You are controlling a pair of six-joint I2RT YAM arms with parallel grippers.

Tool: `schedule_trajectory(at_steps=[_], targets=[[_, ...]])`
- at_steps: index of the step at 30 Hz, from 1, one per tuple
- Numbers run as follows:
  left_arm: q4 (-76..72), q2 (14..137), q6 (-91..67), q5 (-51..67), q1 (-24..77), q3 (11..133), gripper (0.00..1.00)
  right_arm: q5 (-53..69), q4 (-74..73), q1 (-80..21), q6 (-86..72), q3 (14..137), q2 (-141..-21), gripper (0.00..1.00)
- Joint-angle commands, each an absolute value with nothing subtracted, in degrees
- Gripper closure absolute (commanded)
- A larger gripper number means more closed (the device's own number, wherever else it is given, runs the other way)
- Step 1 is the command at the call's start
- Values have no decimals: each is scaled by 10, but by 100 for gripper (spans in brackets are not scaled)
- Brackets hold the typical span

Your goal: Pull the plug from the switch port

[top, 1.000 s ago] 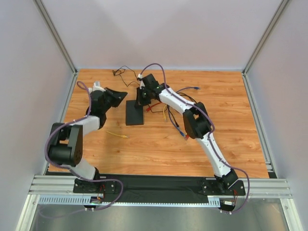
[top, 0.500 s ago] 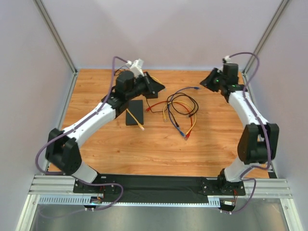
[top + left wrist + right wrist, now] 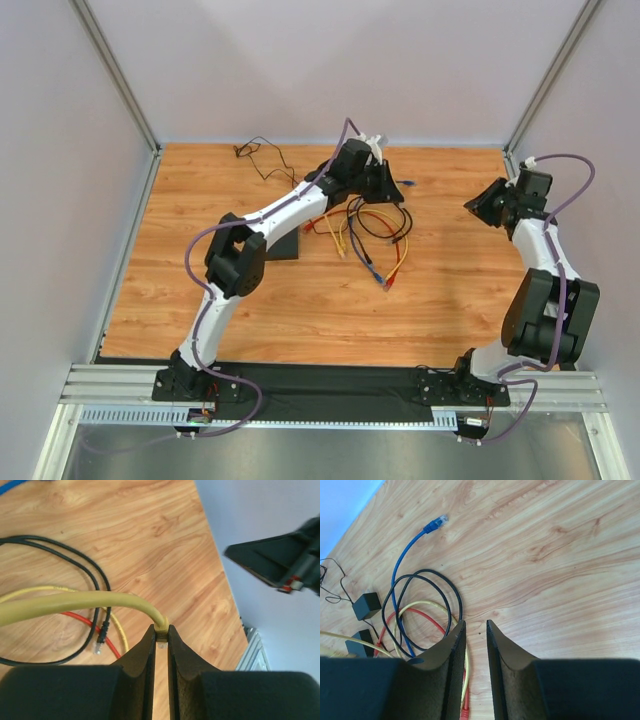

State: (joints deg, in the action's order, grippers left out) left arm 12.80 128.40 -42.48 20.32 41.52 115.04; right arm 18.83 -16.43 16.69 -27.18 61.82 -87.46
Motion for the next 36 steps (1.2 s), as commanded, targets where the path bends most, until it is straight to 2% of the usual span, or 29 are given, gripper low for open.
schedule_trajectory(at_steps=[1, 2, 4, 5, 9, 10, 11, 12, 17, 24, 29, 30, 32, 34, 35, 36], targets=[[138, 1334, -432, 244, 412, 1223, 89, 209, -126, 174, -262, 612, -842, 75], [141, 1348, -438, 251, 411, 1241, 86, 212, -120, 174, -263, 611, -843, 75], [174, 1384, -441, 264, 412, 1295, 73, 223, -118, 174, -265, 612, -852, 75], [198, 1390, -439, 263, 411, 1307, 60, 225, -117, 174, -269, 613, -856, 74], [187, 1355, -417, 253, 405, 1281, 49, 225, -114, 172, -275, 613, -871, 74], [189, 1334, -397, 256, 402, 1276, 42, 225, -114, 171, -276, 614, -873, 74], [195, 1325, -387, 255, 400, 1278, 26, 223, -115, 166, -273, 615, -874, 74], [216, 1315, -375, 254, 392, 1279, 1, 218, -118, 164, -272, 617, -879, 73], [237, 1195, -315, 244, 374, 1203, 0, 197, -141, 135, -258, 638, -897, 72], [164, 982, -314, 246, 354, 933, 0, 129, -177, 42, -238, 678, -920, 68], [84, 854, -357, 278, 300, 747, 0, 74, -220, -82, -213, 722, -932, 55], [63, 799, -380, 286, 287, 668, 0, 69, -219, -97, -212, 715, -927, 53], [-14, 739, -405, 291, 247, 581, 0, 63, -207, -137, -221, 687, -899, 47], [-47, 659, -429, 305, 222, 475, 0, 59, -175, -162, -235, 616, -876, 44], [-52, 638, -430, 311, 196, 449, 0, 48, -167, -167, -246, 587, -851, 36], [-48, 605, -427, 325, 186, 414, 0, 44, -157, -170, -248, 543, -839, 33]])
